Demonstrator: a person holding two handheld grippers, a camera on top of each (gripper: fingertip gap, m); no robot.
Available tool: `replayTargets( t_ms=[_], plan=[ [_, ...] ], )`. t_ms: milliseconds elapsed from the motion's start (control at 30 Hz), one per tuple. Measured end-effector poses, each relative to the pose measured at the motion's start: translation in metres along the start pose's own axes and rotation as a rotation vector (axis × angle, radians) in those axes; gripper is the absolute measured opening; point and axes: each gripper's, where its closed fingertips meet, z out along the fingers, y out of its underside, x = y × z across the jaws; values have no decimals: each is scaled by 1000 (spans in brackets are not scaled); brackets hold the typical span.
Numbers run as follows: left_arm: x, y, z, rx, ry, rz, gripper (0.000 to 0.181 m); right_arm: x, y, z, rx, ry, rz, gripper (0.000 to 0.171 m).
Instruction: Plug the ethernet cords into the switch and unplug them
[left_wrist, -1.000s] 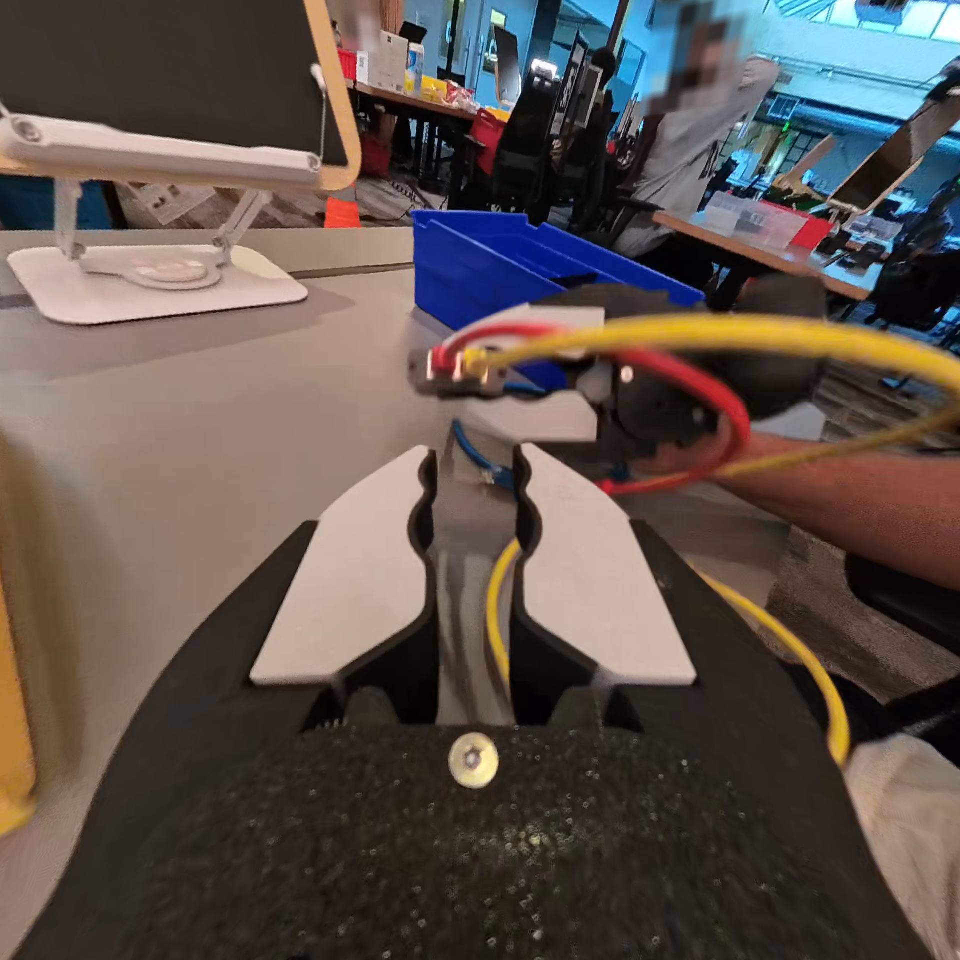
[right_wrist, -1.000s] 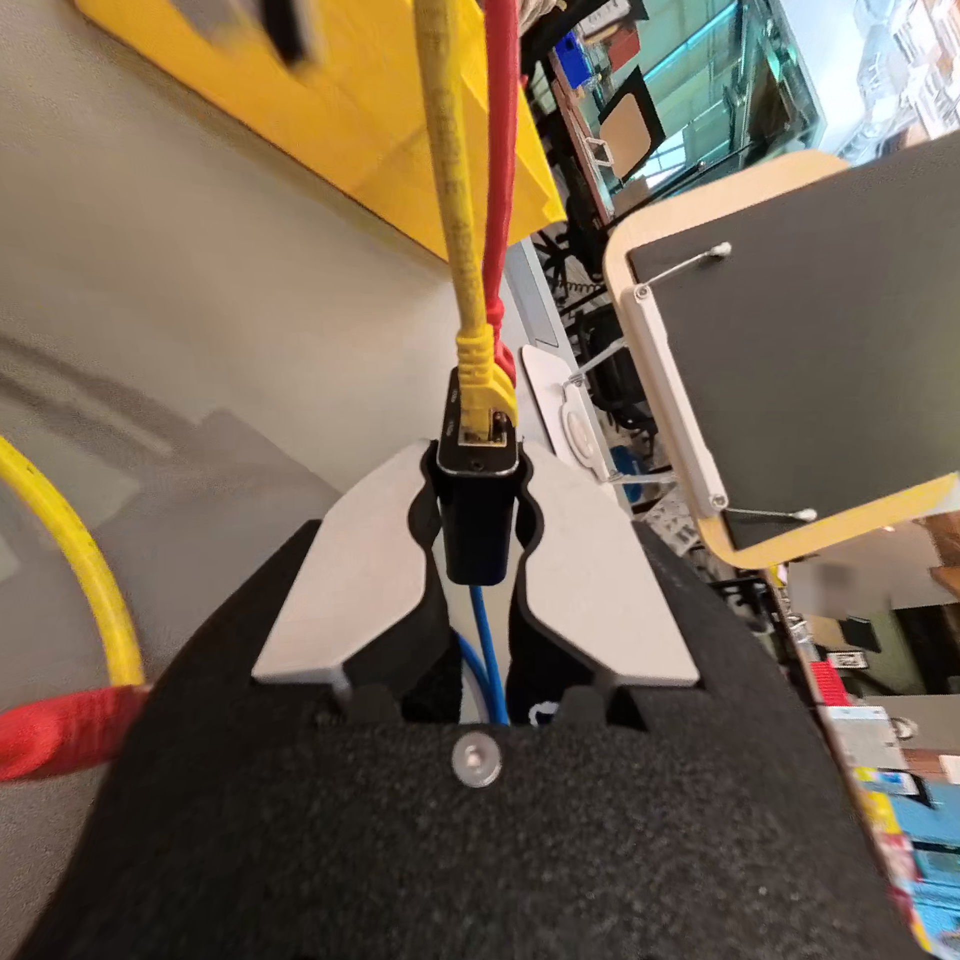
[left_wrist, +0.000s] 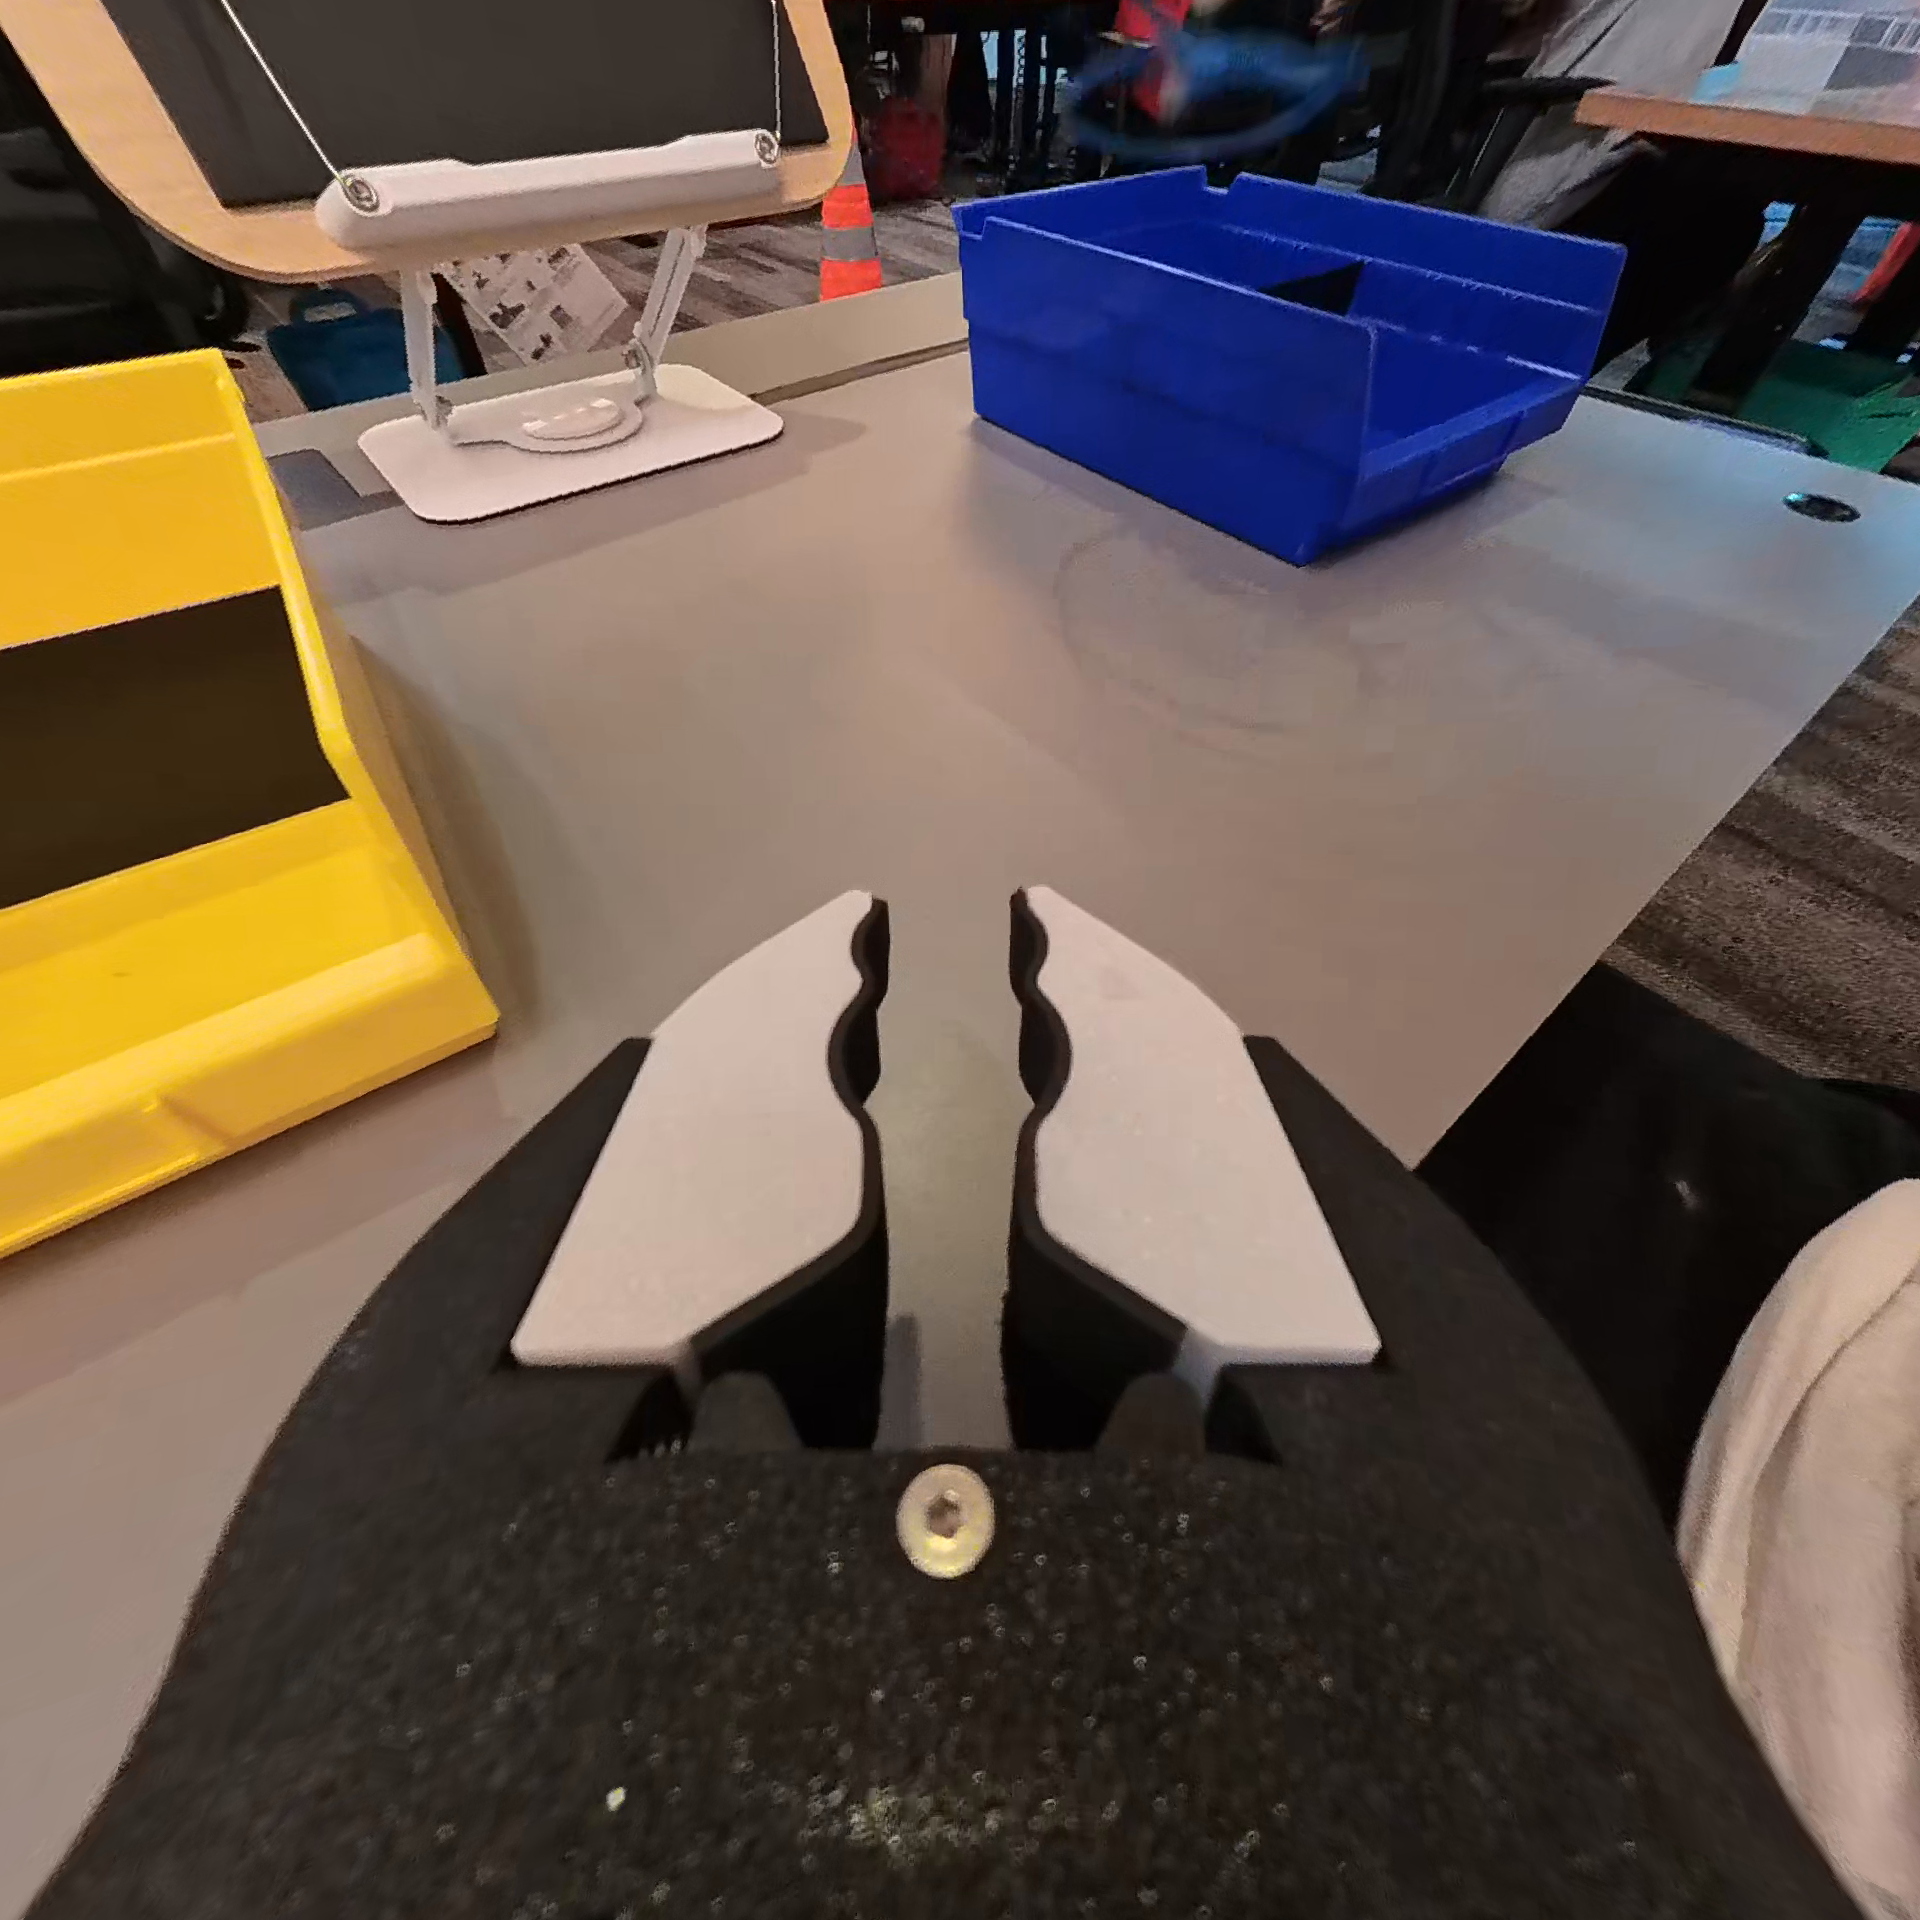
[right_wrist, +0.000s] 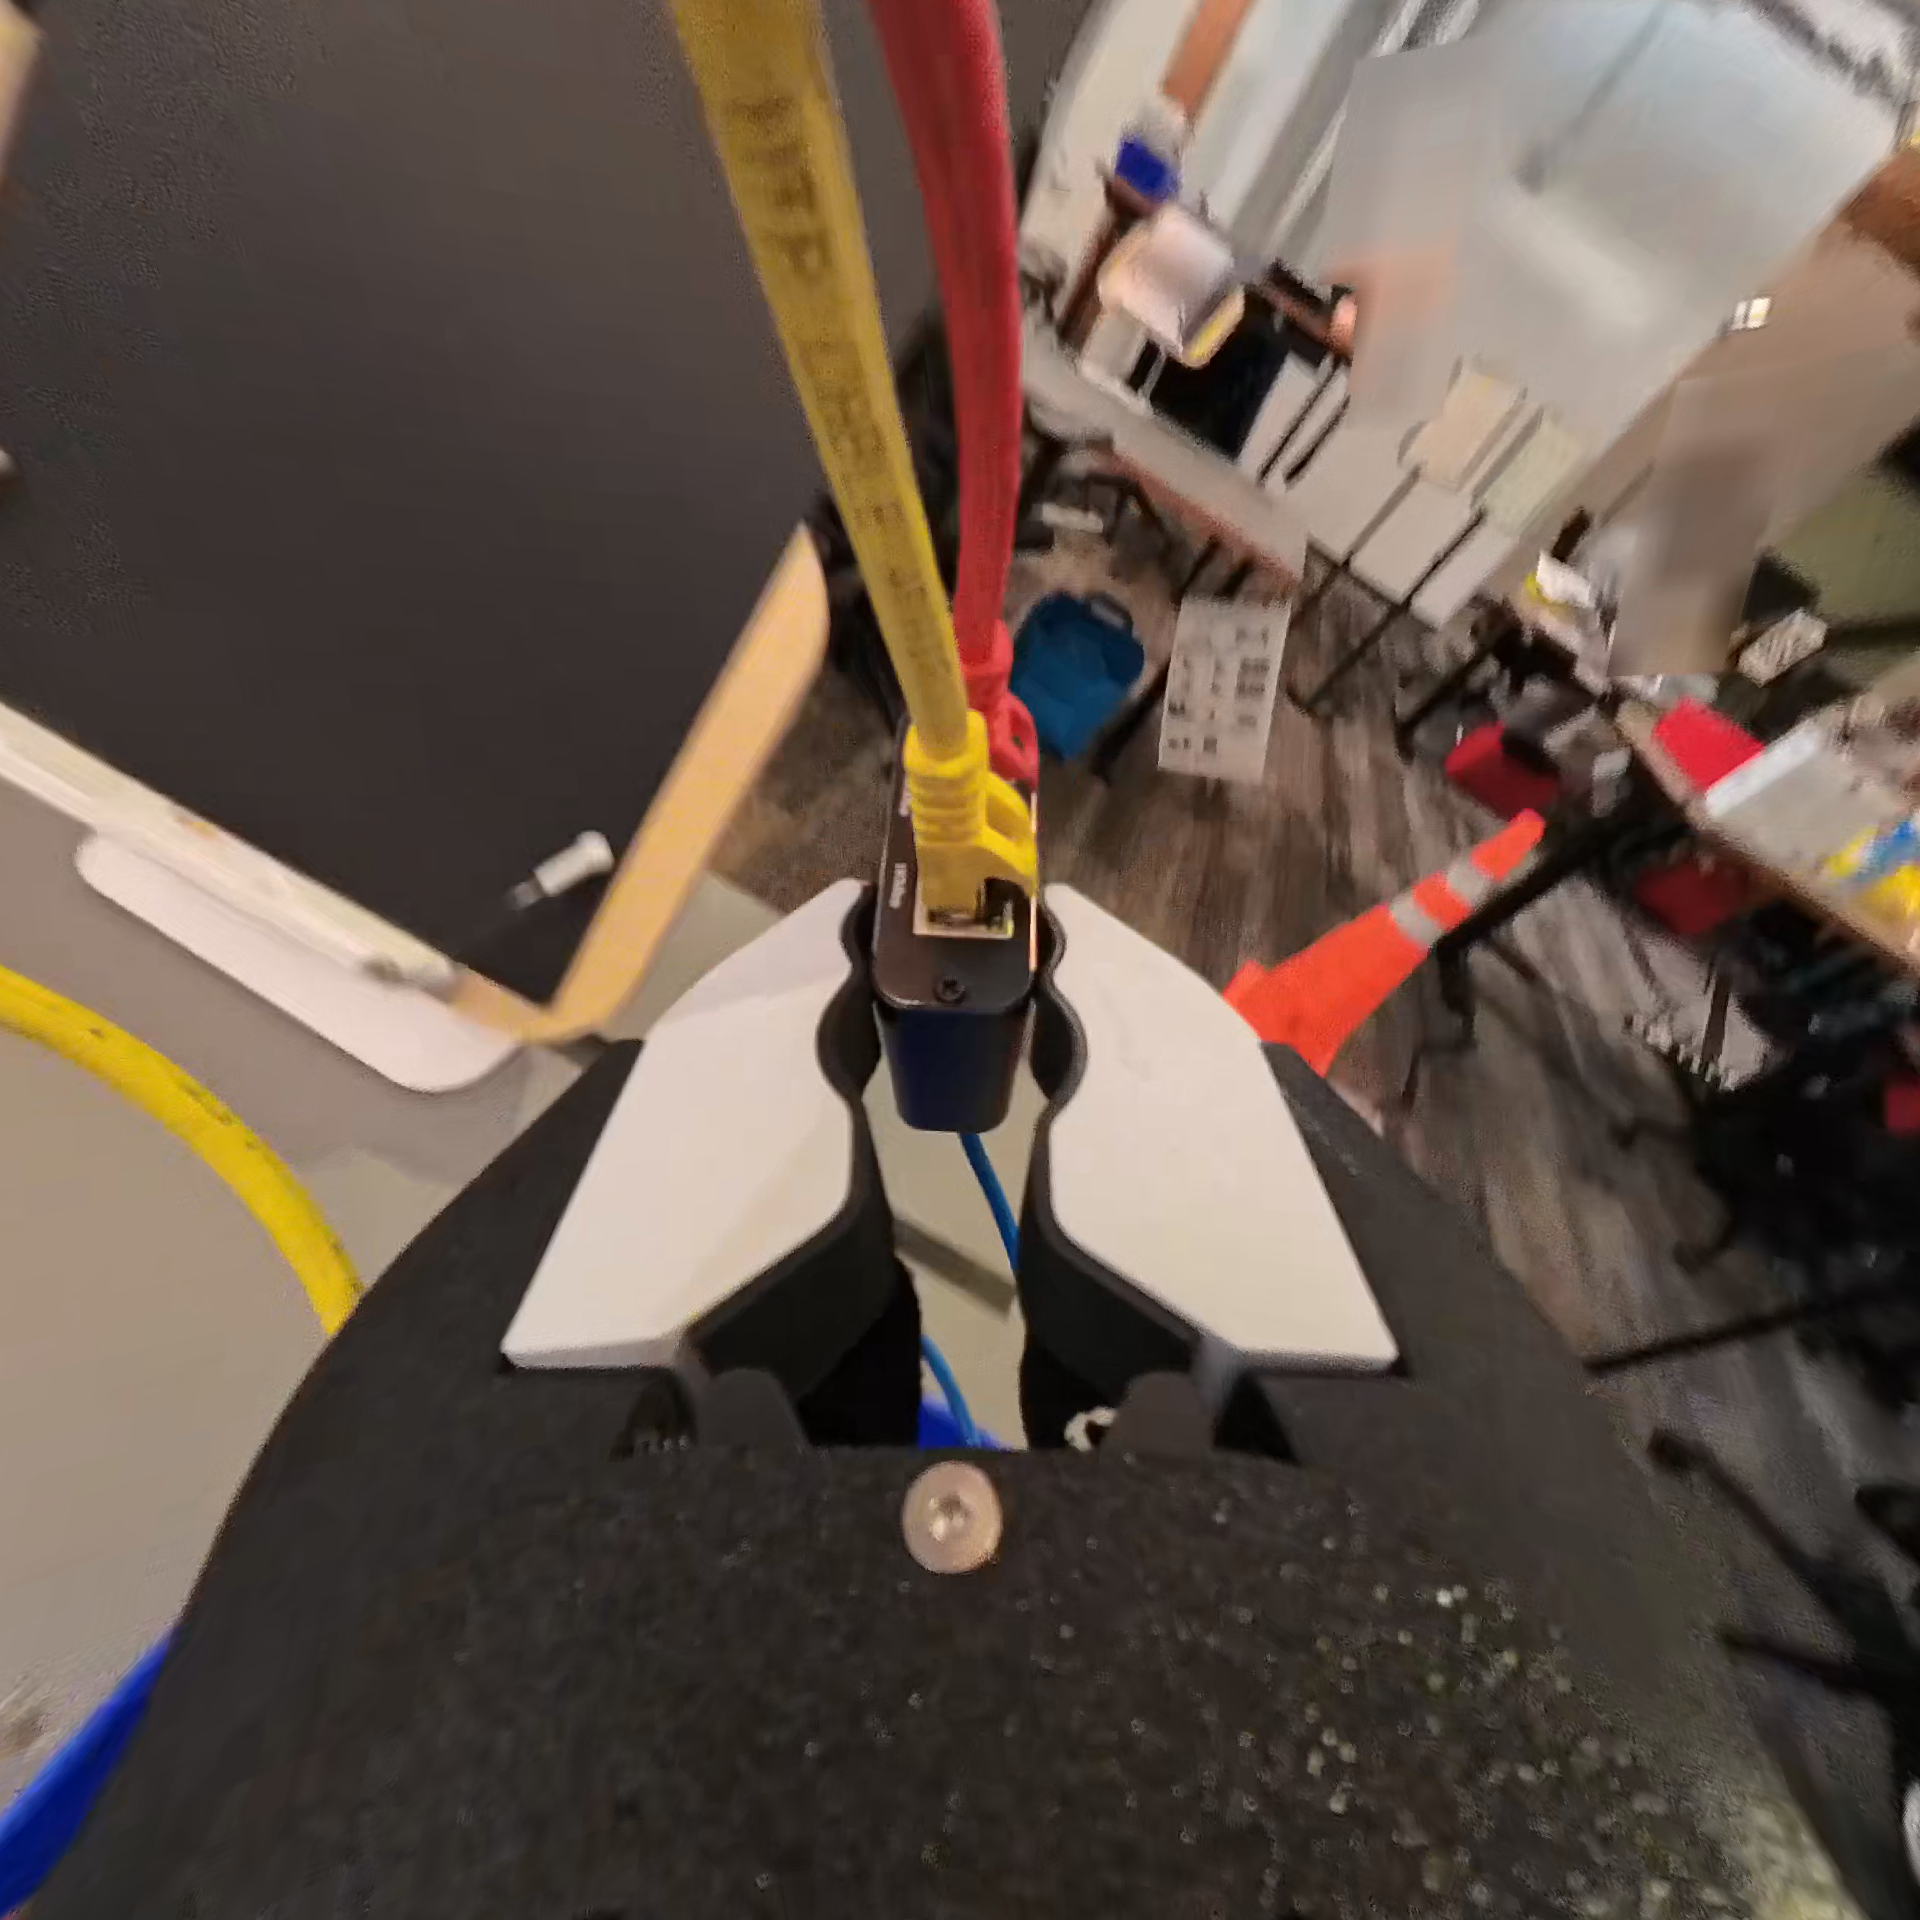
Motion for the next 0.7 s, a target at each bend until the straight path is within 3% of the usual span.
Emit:
replayTargets(
  t_ms=[167,233,400,500,700],
  plan=[
    [-2,3,2,-13,-8,14,21,-25,159,41,-283,-78,105,29],
    [-3,5,3,-23,-10,13,21,-35,196,47,-367,-86,76,33],
    [-8,7,4,-29,-29,12,21,-40,189,47,-291,-20,-83,29],
    [-11,7,2,-25,-35,4,21,-53,149,34,-44,-42,-147,27],
    [-9,10,5,-35,0,-37,21,-72,169,20,-223,-196,-241,29]
  ],
)
